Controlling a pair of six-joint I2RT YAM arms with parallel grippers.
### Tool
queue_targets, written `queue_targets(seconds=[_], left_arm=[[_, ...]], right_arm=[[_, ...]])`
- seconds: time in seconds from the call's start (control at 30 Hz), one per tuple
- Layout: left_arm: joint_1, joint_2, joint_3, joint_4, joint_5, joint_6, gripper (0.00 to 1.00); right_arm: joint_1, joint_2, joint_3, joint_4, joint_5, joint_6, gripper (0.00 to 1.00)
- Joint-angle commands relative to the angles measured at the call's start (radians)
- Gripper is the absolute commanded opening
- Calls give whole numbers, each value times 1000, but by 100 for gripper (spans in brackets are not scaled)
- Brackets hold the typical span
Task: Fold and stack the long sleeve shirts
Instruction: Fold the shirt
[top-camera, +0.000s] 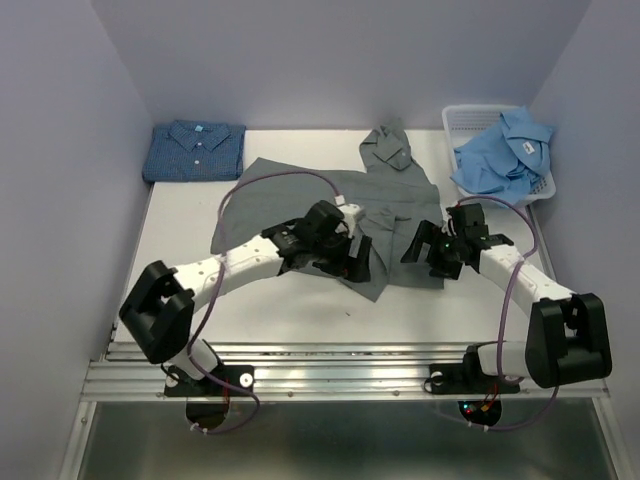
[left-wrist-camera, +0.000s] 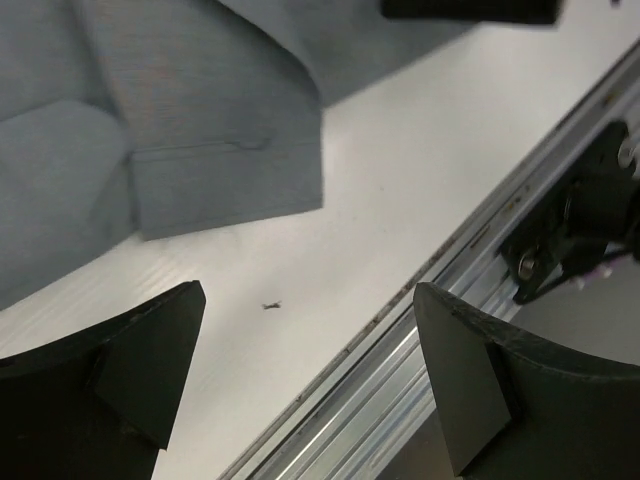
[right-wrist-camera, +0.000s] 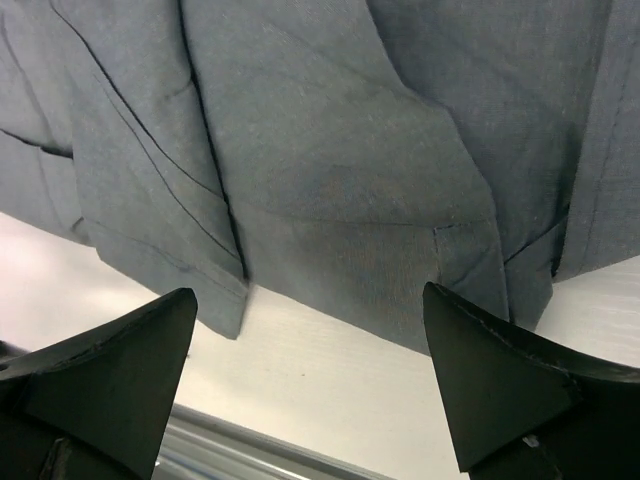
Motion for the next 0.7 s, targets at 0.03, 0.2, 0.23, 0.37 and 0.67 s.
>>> queue_targets(seconds=[0.03,0.2,0.23,0.37,0.67], left_arm=[[-166,136,113,17,24,183,99],[-249,291,234,-28,2,237,99],[-254,325,246,-34,-20,245,99],[-255,370,283,-45,-81,236,98],[-263,459,337,-111,-210,246,93]], right_arm=[[-51,33,-66,143,-202,45,100],[-110,64,-85,158,-158,24,100],[-129,69,-86,161,-164,24,100],[-142,90,-79,158,-201,21,100],[-151,89,-77,158,-225,4,100]])
